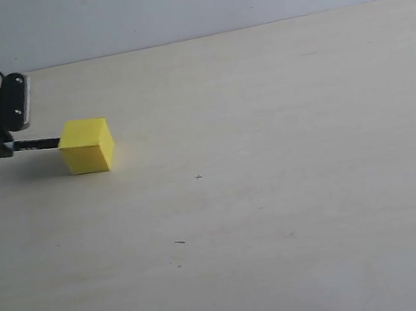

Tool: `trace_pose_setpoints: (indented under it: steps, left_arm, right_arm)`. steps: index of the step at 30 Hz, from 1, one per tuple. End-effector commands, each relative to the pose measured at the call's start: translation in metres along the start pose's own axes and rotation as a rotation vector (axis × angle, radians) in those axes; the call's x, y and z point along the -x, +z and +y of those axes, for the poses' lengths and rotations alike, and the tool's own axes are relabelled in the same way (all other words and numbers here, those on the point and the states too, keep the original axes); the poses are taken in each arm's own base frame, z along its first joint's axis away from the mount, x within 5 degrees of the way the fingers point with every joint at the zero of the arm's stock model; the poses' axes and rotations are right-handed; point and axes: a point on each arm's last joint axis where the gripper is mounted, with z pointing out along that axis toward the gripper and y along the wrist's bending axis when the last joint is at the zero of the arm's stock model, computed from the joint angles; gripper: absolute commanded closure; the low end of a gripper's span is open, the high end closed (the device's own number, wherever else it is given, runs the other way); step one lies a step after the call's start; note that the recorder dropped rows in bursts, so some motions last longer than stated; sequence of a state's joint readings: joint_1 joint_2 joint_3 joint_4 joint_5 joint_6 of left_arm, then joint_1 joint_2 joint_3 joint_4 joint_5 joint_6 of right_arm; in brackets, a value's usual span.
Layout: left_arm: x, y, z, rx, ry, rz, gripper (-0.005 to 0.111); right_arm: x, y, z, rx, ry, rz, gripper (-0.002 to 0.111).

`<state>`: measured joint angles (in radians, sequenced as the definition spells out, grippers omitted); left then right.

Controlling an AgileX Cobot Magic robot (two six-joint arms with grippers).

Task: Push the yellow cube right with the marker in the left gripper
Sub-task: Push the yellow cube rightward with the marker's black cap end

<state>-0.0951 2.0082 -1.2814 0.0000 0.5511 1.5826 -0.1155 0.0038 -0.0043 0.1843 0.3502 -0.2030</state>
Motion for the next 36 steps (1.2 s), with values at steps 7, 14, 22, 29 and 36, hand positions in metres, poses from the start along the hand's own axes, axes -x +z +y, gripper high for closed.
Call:
trace_pose_setpoints:
  steps: [7, 14, 22, 29, 36]
  left_arm:
    - [0.030, -0.012, 0.006, 0.061, 0.027, -0.031, 0.107]
    - [0.001, -0.014, 0.003, 0.015, -0.044, -0.001, 0.107]
    - [0.010, -0.007, 0.000, -0.014, -0.040, -0.018, 0.107]
    - [0.067, 0.010, -0.008, -0.028, 0.083, -0.068, 0.107]
    - [0.064, 0.004, -0.002, 0.015, 0.029, -0.066, 0.107]
  right_arm:
    - [-0.001, 0.000, 0.001, 0.011, -0.004, -0.003, 0.108]
    - [-0.001, 0.000, 0.001, 0.021, -0.007, -0.003, 0.108]
    - [-0.001, 0.000, 0.001, 0.021, -0.007, -0.003, 0.108]
    - [-0.001, 0.000, 0.001, 0.021, -0.007, -0.003, 0.108]
    - [-0.001, 0.000, 0.001, 0.021, -0.007, -0.003, 0.108]
